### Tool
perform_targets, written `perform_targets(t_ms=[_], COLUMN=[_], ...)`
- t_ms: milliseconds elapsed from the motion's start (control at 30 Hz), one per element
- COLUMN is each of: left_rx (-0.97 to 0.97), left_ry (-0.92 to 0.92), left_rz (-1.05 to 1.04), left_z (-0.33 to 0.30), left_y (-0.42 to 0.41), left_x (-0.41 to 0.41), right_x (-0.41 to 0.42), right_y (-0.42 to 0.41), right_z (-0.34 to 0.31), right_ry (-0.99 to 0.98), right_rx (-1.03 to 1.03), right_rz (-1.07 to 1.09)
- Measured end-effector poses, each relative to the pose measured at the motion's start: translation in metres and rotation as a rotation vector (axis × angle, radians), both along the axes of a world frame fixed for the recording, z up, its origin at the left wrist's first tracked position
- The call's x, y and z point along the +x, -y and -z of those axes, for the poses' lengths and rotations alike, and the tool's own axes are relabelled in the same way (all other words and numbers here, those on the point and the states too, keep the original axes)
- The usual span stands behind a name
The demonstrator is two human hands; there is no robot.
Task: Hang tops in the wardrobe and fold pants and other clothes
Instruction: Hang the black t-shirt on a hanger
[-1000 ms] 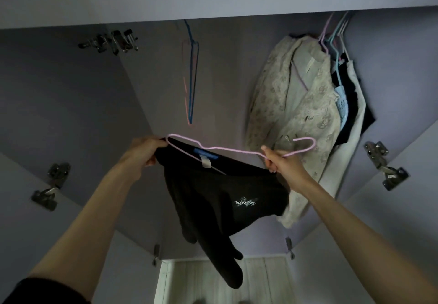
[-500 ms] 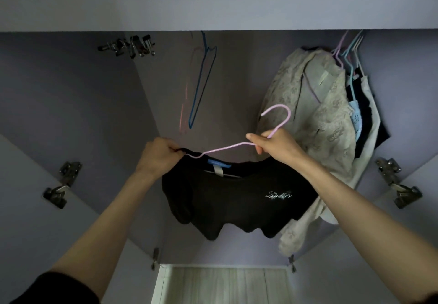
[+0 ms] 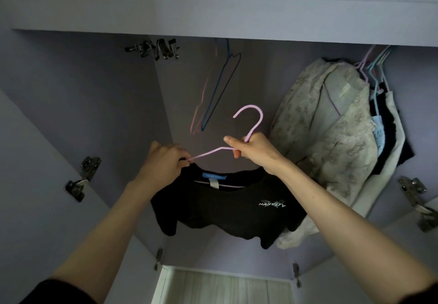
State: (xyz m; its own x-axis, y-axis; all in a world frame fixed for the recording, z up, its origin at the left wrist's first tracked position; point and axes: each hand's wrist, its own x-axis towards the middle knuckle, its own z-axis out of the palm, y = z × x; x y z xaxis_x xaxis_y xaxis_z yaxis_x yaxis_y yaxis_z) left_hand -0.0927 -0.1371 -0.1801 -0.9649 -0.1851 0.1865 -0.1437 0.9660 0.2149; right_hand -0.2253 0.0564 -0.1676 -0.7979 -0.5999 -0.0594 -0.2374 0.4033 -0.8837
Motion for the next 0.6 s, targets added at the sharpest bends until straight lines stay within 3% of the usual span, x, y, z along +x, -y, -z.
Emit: perform_targets(t_ms=[167,267,433,600], left_rx=[0.134,0.159,0.151,0.149], left_ry=[-0.175,-0.251,-0.303,-0.235], left_rz=[-0.026,-0.087,-0.195,-0.24], left_z=[0.001,-0.001,0.007,0.015], left_y=[0.011,0.023,0.04,0.047], left_x=[0.017,0.025,0.04,0.048], right_x=[-0.001,-0.011,-0.029,-0.027], right_y=[0.005,-0.001,-0.032,-0.041], right_z=[-0.01,-0.01,0.028,0.045], right_ry=[0.046,-0.086,-0.234,-0.237], right_rx=[-0.052,-0.08,0.357,0.305], right_rz=[-0.173,-0.231,-0.146,-0.123])
